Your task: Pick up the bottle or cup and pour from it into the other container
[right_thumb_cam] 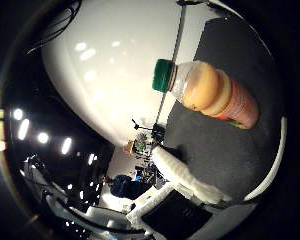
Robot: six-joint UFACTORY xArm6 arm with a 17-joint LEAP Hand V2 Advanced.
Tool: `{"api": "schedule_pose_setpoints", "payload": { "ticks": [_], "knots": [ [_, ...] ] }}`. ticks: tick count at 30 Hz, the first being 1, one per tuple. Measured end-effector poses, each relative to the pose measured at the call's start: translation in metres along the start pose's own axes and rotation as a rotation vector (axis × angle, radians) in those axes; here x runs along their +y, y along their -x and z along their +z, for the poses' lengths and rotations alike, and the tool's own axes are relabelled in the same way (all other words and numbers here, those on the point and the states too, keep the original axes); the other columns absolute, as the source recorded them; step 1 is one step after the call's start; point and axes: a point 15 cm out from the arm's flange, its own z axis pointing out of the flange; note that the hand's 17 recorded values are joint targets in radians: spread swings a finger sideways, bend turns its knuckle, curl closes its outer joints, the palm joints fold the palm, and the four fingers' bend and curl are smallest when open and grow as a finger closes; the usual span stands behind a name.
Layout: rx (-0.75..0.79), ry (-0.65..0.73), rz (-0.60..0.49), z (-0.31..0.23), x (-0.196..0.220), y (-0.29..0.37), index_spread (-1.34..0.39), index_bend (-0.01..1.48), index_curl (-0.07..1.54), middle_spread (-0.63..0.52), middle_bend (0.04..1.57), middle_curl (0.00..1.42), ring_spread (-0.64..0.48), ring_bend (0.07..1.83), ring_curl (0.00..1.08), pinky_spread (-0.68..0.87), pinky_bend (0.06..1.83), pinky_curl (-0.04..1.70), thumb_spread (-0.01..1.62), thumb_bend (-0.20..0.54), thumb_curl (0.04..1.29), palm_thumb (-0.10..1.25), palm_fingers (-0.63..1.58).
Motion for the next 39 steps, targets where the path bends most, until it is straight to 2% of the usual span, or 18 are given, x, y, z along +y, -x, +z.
{"api": "schedule_pose_setpoints", "payload": {
  "ticks": [9,16,20,22,24,25,27,29,34,39],
  "knots": [
    [0.000,0.031,-0.026,0.022,-0.009,0.015,-0.19,0.16,0.29,0.06,0.29,0.35,0.13,0.42,0.24,0.35,0.65,0.00,1.04,-0.024,0.32,0.55,0.23],
    [-0.010,0.079,-0.066,0.054,-0.014,0.034,-0.18,0.16,0.28,0.01,0.36,0.36,0.08,0.58,0.27,0.32,0.67,-0.01,1.03,-0.017,0.34,0.63,0.41],
    [-0.020,0.104,-0.077,0.067,-0.014,0.041,-0.20,0.16,0.27,-0.06,0.45,0.40,-0.02,0.80,0.31,0.16,0.82,-0.01,1.03,-0.012,0.38,0.71,0.65],
    [-0.023,0.111,-0.077,0.071,-0.013,0.041,-0.23,0.18,0.28,-0.09,0.51,0.43,-0.08,0.89,0.34,0.03,0.92,-0.01,1.01,-0.012,0.41,0.76,0.81],
    [-0.029,0.127,-0.074,0.075,-0.009,0.041,-0.27,0.20,0.31,-0.13,0.60,0.48,-0.14,0.96,0.38,-0.20,1.06,0.03,0.98,-0.012,0.44,0.82,1.06],
    [-0.030,0.132,-0.073,0.076,-0.008,0.042,-0.28,0.23,0.34,-0.14,0.63,0.51,-0.15,0.98,0.40,-0.26,1.10,0.05,0.96,-0.016,0.45,0.83,1.15],
    [-0.032,0.142,-0.071,0.080,-0.007,0.042,-0.31,0.30,0.40,-0.16,0.72,0.56,-0.17,1.03,0.44,-0.36,1.17,0.10,0.91,-0.018,0.47,0.87,1.20],
    [-0.036,0.146,-0.074,0.082,-0.006,0.044,-0.32,0.42,0.47,-0.15,0.81,0.60,-0.18,1.08,0.47,-0.38,1.22,0.15,0.87,-0.022,0.50,0.90,1.23],
    [-0.035,0.148,-0.078,0.082,-0.007,0.046,-0.30,0.74,0.67,-0.13,1.01,0.69,-0.18,1.20,0.53,-0.31,1.36,0.28,0.80,-0.016,0.56,0.97,1.25],
    [-0.043,0.152,-0.091,0.081,-0.008,0.055,-0.25,0.95,0.77,-0.11,1.19,0.74,-0.20,1.30,0.60,-0.24,1.46,0.38,0.80,-0.012,0.60,1.04,1.17]
  ]
}}
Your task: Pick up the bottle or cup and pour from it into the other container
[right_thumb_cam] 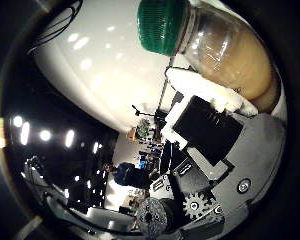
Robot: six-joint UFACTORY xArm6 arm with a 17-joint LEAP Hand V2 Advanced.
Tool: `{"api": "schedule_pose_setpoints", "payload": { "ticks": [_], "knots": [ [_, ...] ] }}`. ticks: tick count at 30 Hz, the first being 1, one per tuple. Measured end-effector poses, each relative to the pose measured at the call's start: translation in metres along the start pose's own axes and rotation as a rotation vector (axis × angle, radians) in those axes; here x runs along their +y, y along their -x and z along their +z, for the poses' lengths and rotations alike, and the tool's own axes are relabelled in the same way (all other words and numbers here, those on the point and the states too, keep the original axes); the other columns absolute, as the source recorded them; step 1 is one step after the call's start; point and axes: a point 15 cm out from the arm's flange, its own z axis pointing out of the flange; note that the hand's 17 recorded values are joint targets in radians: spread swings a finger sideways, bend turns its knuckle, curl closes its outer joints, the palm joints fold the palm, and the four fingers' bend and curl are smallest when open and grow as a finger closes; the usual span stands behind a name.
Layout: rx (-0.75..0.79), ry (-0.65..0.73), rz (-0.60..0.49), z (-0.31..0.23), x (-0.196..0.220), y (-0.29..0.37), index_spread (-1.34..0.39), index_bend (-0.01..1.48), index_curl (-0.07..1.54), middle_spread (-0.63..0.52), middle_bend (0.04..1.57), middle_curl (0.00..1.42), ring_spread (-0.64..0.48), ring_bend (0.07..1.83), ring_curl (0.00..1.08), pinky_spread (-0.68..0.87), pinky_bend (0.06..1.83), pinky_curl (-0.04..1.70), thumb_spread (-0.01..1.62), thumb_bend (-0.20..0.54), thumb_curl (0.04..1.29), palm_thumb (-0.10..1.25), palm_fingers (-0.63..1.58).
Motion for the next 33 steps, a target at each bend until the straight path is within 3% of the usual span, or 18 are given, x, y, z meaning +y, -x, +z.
{"api": "schedule_pose_setpoints", "payload": {
  "ticks": [5,12,23,33],
  "knots": [
    [0.009,0.004,-0.051,-0.006,-0.009,0.028,-0.21,1.08,0.81,-0.12,1.29,0.77,-0.21,1.34,0.66,-0.21,1.52,0.47,0.79,-0.012,0.65,1.11,1.11],
    [0.083,0.084,-0.190,-0.002,-0.017,0.102,-0.20,1.15,0.82,-0.12,1.33,0.79,-0.23,1.34,0.74,-0.19,1.53,0.57,0.70,-0.017,0.75,1.13,1.07],
    [0.344,0.316,-0.340,0.009,0.019,0.207,-0.21,1.17,0.83,-0.12,1.36,0.80,-0.25,1.30,0.83,-0.19,1.47,0.70,0.59,-0.015,0.86,1.12,1.08],
    [0.636,0.523,-0.446,0.043,0.043,0.259,-0.21,1.17,0.82,-0.12,1.38,0.78,-0.26,1.28,0.88,-0.18,1.40,0.80,0.52,-0.017,0.91,1.12,1.08]
  ]
}}
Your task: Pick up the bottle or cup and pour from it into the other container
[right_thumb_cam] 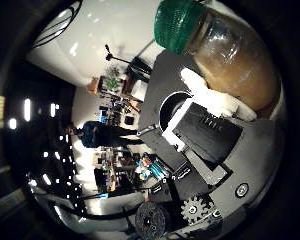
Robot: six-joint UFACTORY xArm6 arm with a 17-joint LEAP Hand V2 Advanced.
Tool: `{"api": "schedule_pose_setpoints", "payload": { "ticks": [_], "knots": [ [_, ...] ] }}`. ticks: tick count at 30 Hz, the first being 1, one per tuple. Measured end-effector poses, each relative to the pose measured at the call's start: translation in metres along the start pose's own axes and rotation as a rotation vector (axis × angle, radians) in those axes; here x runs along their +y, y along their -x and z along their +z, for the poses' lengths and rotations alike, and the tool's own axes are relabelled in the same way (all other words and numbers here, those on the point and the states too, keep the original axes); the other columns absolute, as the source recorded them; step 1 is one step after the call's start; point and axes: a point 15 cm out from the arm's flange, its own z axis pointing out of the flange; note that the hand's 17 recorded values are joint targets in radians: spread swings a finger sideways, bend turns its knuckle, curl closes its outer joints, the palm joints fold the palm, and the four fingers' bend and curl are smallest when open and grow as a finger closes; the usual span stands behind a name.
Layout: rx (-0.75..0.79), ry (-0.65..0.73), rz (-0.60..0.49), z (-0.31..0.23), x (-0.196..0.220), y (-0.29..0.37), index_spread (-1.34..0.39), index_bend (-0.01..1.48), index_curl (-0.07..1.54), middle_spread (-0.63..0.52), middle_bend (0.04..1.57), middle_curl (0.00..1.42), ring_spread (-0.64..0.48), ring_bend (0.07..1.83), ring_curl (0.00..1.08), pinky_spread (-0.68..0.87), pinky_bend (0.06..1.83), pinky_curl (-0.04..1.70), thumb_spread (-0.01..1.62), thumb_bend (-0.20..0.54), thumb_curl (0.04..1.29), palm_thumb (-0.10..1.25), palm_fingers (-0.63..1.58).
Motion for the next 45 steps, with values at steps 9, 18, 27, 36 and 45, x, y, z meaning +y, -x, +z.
{"api": "schedule_pose_setpoints", "payload": {
  "ticks": [9,18,27,36,45],
  "knots": [
    [0.278,0.170,-0.147,0.005,-0.021,0.058,-0.21,1.16,0.82,-0.11,1.39,0.77,-0.27,1.26,0.90,-0.19,1.35,0.88,0.50,-0.019,0.93,1.11,1.09],
    [0.526,0.293,-0.303,0.010,-0.033,0.110,-0.21,1.16,0.83,-0.11,1.39,0.76,-0.27,1.25,0.92,-0.20,1.31,0.93,0.46,-0.021,0.95,1.10,1.10],
    [0.709,0.347,-0.411,0.018,-0.040,0.145,-0.21,1.16,0.83,-0.11,1.39,0.75,-0.27,1.25,0.93,-0.20,1.28,0.97,0.45,-0.020,0.95,1.10,1.10],
    [0.836,0.466,-0.476,0.057,-0.022,0.147,-0.21,1.15,0.84,-0.11,1.39,0.76,-0.27,1.25,0.93,-0.21,1.27,0.99,0.44,-0.020,0.96,1.10,1.10],
    [0.867,0.511,-0.491,0.077,-0.012,0.149,-0.21,1.15,0.84,-0.12,1.38,0.76,-0.27,1.25,0.93,-0.22,1.26,1.00,0.42,-0.020,0.97,1.09,1.10]
  ]
}}
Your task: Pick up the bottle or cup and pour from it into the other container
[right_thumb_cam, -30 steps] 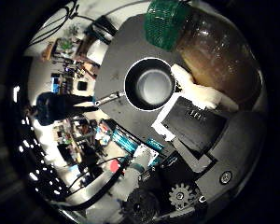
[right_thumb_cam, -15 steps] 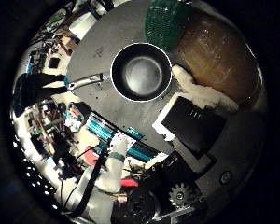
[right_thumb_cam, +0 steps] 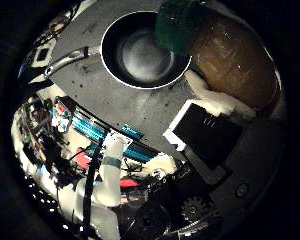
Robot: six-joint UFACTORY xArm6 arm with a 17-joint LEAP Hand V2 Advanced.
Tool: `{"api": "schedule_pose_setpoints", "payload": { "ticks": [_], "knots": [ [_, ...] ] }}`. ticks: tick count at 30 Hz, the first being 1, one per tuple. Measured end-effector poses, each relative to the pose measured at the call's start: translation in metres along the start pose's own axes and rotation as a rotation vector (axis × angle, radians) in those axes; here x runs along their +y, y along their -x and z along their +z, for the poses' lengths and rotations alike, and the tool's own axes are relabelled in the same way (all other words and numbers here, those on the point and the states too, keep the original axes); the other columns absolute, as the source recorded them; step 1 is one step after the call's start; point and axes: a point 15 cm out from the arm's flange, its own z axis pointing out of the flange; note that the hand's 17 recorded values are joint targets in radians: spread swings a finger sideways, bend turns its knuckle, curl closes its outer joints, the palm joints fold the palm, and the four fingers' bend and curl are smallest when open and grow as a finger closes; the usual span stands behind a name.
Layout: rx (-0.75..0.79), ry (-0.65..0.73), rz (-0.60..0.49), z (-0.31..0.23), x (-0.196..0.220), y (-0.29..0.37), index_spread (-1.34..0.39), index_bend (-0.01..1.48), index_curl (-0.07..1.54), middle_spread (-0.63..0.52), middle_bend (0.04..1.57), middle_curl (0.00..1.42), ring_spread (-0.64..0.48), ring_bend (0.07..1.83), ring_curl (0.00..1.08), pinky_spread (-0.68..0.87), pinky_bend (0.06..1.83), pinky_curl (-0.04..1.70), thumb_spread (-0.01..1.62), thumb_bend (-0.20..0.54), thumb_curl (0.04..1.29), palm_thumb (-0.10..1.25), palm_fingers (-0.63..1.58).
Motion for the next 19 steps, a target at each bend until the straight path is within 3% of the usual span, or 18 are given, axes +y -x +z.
{"api": "schedule_pose_setpoints", "payload": {
  "ticks": [19],
  "knots": [
    [0.034,0.011,-0.008,-0.0021,-0.0030,0.0012,-0.21,1.14,0.85,-0.12,1.38,0.76,-0.27,1.25,0.93,-0.24,1.25,1.01,0.42,-0.020,0.96,1.08,1.10]
  ]
}}
